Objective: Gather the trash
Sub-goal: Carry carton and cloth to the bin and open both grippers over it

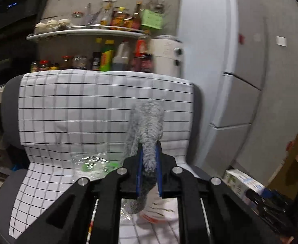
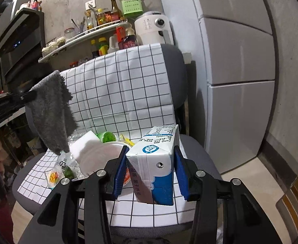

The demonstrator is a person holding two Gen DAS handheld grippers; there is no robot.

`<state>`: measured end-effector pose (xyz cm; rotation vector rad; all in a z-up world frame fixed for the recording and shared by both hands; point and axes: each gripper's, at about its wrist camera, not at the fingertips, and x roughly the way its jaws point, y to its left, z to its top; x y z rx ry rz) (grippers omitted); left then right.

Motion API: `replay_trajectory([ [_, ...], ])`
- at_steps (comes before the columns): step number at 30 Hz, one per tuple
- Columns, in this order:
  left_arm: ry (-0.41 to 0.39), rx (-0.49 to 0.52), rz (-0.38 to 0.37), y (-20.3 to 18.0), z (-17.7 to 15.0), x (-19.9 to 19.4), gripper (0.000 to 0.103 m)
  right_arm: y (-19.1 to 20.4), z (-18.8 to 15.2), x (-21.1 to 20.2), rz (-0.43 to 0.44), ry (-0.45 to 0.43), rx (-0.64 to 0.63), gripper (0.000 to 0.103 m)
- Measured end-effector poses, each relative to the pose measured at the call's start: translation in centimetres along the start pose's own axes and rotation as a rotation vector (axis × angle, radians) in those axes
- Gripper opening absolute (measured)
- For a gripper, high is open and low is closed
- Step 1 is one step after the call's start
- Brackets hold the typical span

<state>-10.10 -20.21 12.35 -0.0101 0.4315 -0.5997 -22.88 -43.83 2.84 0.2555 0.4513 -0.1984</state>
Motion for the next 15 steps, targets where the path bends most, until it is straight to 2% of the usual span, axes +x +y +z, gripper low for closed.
replay_trajectory([
  [3, 0.025, 0.028, -0.116, -2.5, -1.5, -1.3, 0.009, -0.7, -0.5, -2.0, -0.027, 0.009, 0.014, 0.044],
  [7, 0.086, 0.067, -0.274, -6.7, -4.2, -1.6, 0.009, -2.3, -1.9, -5.2, -0.108, 0.014, 0.021, 0.044],
  [10, 0.15, 0.105, -0.394, -10.8, -6.8, -1.0, 0.009, -4.5, -3.2, -7.5, -0.179, 0.011, 0.049, 0.044],
  [15, 0.25, 0.177, -0.533, -16.9, -10.5, 0.7, 0.009, -9.3, -5.8, -10.3, -0.291, 0.018, 0.136, 0.044],
])
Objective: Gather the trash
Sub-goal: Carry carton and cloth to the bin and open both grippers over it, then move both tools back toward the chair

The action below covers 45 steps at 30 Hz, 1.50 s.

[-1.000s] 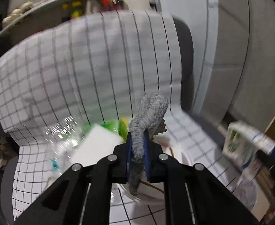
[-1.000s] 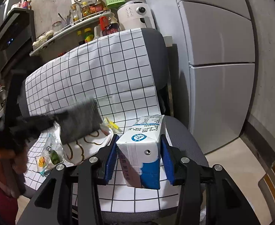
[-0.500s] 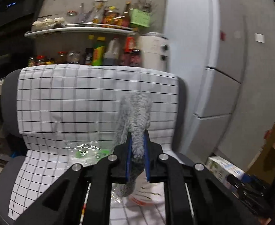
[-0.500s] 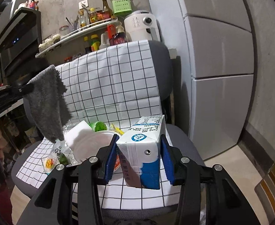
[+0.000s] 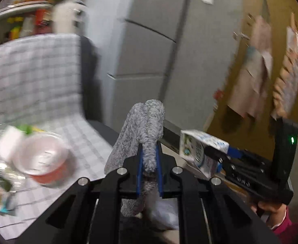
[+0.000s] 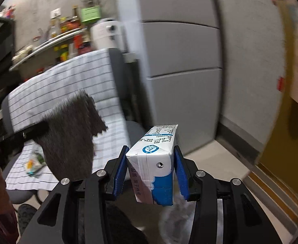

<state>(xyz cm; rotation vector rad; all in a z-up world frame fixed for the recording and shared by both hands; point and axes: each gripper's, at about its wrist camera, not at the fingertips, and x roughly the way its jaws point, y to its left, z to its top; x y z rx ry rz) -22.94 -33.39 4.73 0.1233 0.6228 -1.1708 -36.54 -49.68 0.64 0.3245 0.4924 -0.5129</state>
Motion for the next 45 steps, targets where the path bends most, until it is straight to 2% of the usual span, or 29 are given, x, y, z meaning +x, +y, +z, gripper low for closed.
replay_trajectory([
  [5, 0.162, 0.063, -0.087, -4.7, -2.2, 6.9, 0.009, -5.7, -2.1, 0.4, -0.072, 0.034, 0.113, 0.044],
  [7, 0.24, 0.077, -0.109, -6.0, -3.2, 10.4, 0.009, -7.5, -2.7, 0.8, -0.089, 0.045, 0.144, 0.044],
  [11, 0.347, 0.089, -0.138, -7.5, -4.8, 15.6, 0.01, -10.5, -4.1, 1.4, -0.118, 0.07, 0.192, 0.044],
  [13, 0.396, 0.103, -0.135, -8.1, -5.6, 17.5, 0.017, -11.6, -4.6, 1.9, -0.131, 0.085, 0.204, 0.045],
  [15, 0.431, 0.109, -0.109, -8.3, -5.9, 19.1, 0.05, -12.4, -5.3, 2.7, -0.146, 0.106, 0.212, 0.045],
  [19, 0.427, 0.117, -0.061, -6.8, -6.3, 20.1, 0.06, -13.5, -6.9, 5.4, -0.169, 0.17, 0.222, 0.045],
  [22, 0.414, 0.101, -0.029, -6.2, -6.1, 19.9, 0.061, -13.4, -8.5, 8.6, -0.155, 0.257, 0.221, 0.051],
  [23, 0.405, 0.096, -0.006, -5.8, -6.0, 19.8, 0.061, -13.1, -9.1, 9.9, -0.158, 0.298, 0.21, 0.057],
  [24, 0.398, 0.089, 0.012, -5.1, -5.8, 19.5, 0.062, -12.7, -9.9, 11.3, -0.171, 0.344, 0.191, 0.068],
  [25, 0.391, 0.082, 0.028, -4.5, -5.5, 19.0, 0.062, -12.3, -10.4, 12.3, -0.18, 0.376, 0.176, 0.071],
  [26, 0.385, 0.076, 0.039, -4.2, -5.1, 18.4, 0.062, -11.9, -11.1, 13.3, -0.178, 0.412, 0.166, 0.073],
  [28, 0.367, 0.07, 0.067, -3.3, -4.7, 17.5, 0.062, -11.5, -11.4, 13.8, -0.151, 0.431, 0.184, 0.073],
  [36, 0.283, 0.024, 0.162, 0.0, -3.6, 12.6, 0.066, -10.1, -7.9, 10.2, -0.14, 0.322, 0.17, 0.073],
  [43, 0.242, -0.03, 0.275, 4.1, -4.7, 7.0, 0.069, -3.8, -4.5, 7.7, -0.043, 0.249, 0.05, 0.073],
  [45, 0.253, -0.039, 0.353, 5.7, -5.5, 5.2, 0.07, -1.6, -3.7, 7.5, 0.002, 0.236, 0.017, 0.073],
])
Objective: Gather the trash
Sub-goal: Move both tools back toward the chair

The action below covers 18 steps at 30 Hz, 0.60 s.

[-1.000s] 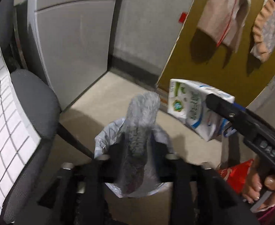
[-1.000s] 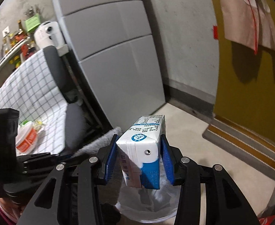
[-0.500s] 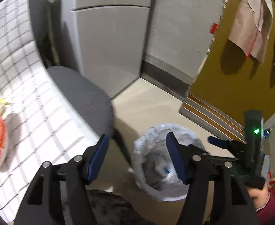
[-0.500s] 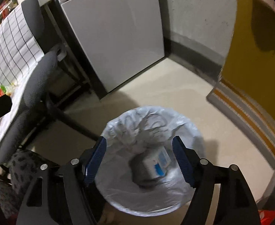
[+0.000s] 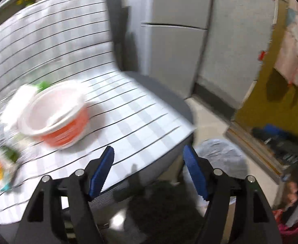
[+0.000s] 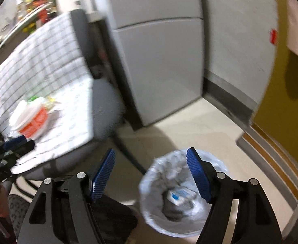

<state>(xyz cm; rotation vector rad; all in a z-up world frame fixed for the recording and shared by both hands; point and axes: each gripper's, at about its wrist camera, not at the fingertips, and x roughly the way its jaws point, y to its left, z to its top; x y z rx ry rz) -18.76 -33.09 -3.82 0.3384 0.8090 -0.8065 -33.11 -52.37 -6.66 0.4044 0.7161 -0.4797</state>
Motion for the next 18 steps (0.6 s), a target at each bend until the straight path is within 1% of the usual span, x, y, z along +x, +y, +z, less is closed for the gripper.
replay_trajectory([
  [2, 0.012, -0.031, 0.064, 2.5, -1.2, -0.8, 0.071, 2.2, 0.5, -0.4, 0.051, -0.009, -0.031, 0.073],
  [3, 0.021, -0.053, 0.087, 3.8, -1.8, -1.2, 0.071, 3.7, 1.1, -0.4, 0.092, -0.014, -0.047, 0.073],
  [5, 0.027, -0.111, 0.12, 6.5, -3.0, -2.1, 0.071, 5.9, 1.9, -0.1, 0.141, -0.016, -0.073, 0.073],
  [8, 0.013, -0.197, 0.183, 10.3, -4.7, -3.7, 0.071, 10.0, 3.1, 0.6, 0.192, -0.013, -0.134, 0.073],
  [11, -0.006, -0.271, 0.243, 13.7, -5.4, -5.0, 0.071, 14.2, 4.2, 1.2, 0.244, -0.025, -0.205, 0.072],
  [12, -0.013, -0.293, 0.262, 14.6, -5.4, -5.4, 0.071, 15.3, 4.5, 1.4, 0.256, -0.031, -0.222, 0.068],
  [13, -0.021, -0.318, 0.285, 15.6, -5.4, -5.8, 0.071, 16.8, 5.1, 1.8, 0.275, -0.035, -0.248, 0.06],
  [14, -0.028, -0.331, 0.295, 16.3, -5.1, -6.0, 0.071, 17.6, 5.3, 1.9, 0.284, -0.034, -0.26, 0.055],
  [15, -0.04, -0.345, 0.307, 17.1, -5.0, -6.3, 0.071, 19.2, 5.9, 2.5, 0.308, -0.027, -0.28, 0.048],
  [16, -0.045, -0.352, 0.314, 17.5, -4.9, -6.3, 0.071, 20.5, 6.1, 3.0, 0.327, -0.017, -0.296, 0.042],
  [18, -0.058, -0.368, 0.333, 18.6, -4.2, -6.5, 0.071, 23.0, 6.7, 4.2, 0.361, 0.014, -0.334, 0.037],
])
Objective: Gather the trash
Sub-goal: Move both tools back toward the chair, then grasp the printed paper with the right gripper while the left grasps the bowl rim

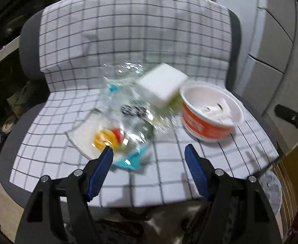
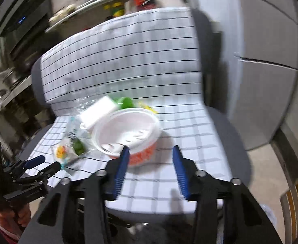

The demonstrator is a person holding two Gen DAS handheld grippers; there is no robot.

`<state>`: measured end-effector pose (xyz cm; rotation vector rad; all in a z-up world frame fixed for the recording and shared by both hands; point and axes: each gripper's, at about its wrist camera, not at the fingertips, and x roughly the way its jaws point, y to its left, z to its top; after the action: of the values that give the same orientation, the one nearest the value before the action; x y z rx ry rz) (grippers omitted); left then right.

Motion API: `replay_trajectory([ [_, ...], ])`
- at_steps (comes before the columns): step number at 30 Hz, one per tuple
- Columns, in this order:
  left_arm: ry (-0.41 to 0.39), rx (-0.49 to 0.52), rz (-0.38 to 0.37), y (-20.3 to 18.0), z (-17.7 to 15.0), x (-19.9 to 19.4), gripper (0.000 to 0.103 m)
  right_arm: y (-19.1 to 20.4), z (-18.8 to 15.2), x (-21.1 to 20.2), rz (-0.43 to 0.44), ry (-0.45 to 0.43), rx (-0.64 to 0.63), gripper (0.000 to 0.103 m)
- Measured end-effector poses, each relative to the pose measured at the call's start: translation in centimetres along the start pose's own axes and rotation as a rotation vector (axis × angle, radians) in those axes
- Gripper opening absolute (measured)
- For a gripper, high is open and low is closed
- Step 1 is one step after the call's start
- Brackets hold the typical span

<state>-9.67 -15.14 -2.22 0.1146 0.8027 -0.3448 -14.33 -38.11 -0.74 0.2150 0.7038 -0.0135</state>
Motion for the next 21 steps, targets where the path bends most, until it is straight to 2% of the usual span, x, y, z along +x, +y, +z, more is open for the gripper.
replay_trajectory([
  [4, -0.013, -0.019, 0.01, 0.8, 1.3, 0.8, 0.071, 2.0, 1.4, 3.7, 0.025, 0.065, -0.02, 0.036],
  [9, -0.003, -0.023, -0.012, 0.8, 1.1, 1.7, 0.071, 2.4, 0.9, 7.5, -0.072, 0.172, -0.029, 0.038],
  [11, 0.005, -0.013, -0.02, 0.5, 0.8, 2.0, 0.071, 2.3, -0.1, 7.7, -0.08, 0.199, -0.027, 0.039],
  [15, 0.019, -0.007, -0.038, 0.2, 0.2, 2.3, 0.071, 1.2, -1.5, 7.4, -0.072, 0.222, 0.018, 0.05],
  [20, 0.016, 0.008, -0.053, -0.8, -0.3, 1.5, 0.071, 0.1, -2.3, 8.7, -0.049, 0.226, 0.074, 0.05],
  [21, 0.016, 0.011, -0.055, -0.9, -0.3, 1.3, 0.071, -0.1, -2.5, 8.9, -0.033, 0.222, 0.085, 0.045],
])
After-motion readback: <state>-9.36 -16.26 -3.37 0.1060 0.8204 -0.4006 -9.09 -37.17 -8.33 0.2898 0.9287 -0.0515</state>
